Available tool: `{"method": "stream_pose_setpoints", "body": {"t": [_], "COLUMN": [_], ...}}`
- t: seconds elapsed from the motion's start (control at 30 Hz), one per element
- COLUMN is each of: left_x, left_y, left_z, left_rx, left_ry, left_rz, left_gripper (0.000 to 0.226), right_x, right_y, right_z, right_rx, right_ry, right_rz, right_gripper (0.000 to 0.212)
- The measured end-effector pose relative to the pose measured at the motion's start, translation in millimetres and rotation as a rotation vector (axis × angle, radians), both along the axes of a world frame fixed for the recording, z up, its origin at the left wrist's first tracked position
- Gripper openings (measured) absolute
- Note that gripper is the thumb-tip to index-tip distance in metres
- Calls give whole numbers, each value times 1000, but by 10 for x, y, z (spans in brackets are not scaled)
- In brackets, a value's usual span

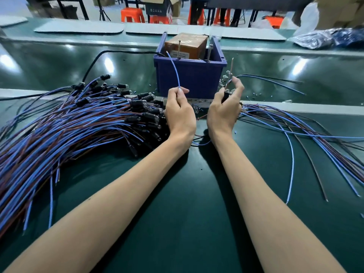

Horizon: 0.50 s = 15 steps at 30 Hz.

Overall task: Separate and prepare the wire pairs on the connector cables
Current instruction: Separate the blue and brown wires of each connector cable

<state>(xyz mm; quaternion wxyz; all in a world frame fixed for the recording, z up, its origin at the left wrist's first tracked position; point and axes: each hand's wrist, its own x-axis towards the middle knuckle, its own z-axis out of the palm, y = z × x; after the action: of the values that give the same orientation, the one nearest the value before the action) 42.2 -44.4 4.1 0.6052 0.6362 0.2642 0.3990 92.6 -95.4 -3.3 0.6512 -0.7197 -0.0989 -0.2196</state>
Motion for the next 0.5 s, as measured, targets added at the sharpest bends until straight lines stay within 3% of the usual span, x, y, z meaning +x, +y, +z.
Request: {"method": "stream_pose_setpoints", "body": {"t": [0.2, 0.5], "left_x": [21, -12], "left_y": [17, 0], "left_z": [-43, -3], "left_rx": [21, 19], "left_ry": [60, 33], "left_rz": [-47, -65], "left_gripper": [26, 29], "right_x": [-48, -5], "right_y": [0, -14], "right_z": [-2, 13], "right_rx": [-109, -32], "right_ry": [-98, 14], "right_rz": [82, 132], "right_gripper": [33, 30]}}
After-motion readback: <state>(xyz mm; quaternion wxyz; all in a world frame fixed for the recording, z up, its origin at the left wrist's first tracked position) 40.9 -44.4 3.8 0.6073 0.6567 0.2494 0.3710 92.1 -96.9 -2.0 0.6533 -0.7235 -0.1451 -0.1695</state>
